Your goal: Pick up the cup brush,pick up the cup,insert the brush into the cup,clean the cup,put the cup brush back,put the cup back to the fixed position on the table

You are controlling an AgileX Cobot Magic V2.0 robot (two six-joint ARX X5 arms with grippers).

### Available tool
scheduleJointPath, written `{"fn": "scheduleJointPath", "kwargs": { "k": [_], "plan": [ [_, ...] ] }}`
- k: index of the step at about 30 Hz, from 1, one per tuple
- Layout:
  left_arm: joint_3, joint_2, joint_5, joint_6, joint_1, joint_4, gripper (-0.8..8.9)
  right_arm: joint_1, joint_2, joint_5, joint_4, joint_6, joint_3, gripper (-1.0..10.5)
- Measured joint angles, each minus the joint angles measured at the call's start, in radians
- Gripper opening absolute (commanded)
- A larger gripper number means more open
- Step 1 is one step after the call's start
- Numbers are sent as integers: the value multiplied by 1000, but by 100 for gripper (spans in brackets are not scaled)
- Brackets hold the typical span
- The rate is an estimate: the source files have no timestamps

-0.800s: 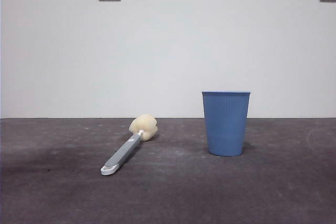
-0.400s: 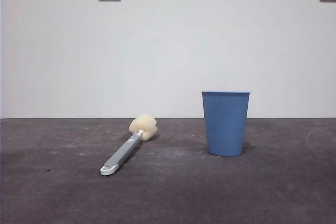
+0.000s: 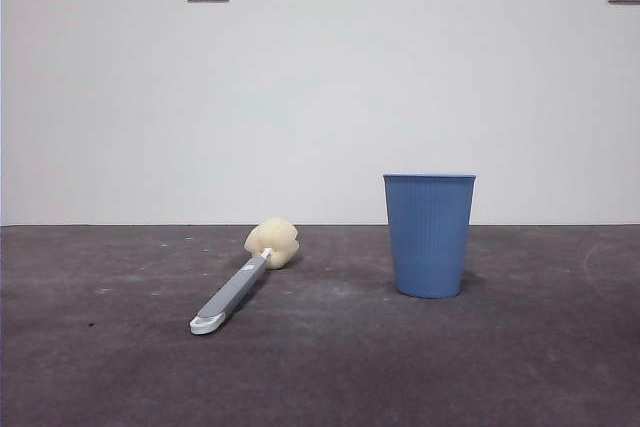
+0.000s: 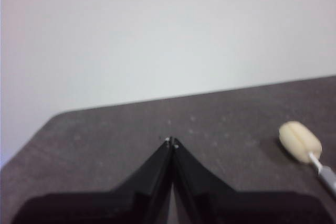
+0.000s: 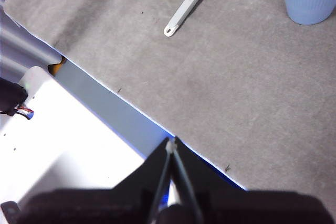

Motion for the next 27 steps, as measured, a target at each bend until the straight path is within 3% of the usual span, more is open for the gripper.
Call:
{"fn": "scheduleJointPath", "kwargs": {
  "k": [9, 15, 27],
  "plan": [
    [-114, -24, 0, -66, 2, -13, -3, 0, 0, 0, 0, 0, 0, 1],
    [-117, -24, 3, -101, 2, -121, -3, 0, 0, 0, 0, 0, 0, 1],
    [-117, -24, 3, -128, 2, -124, -3, 0, 0, 0, 0, 0, 0, 1]
  ]
}}
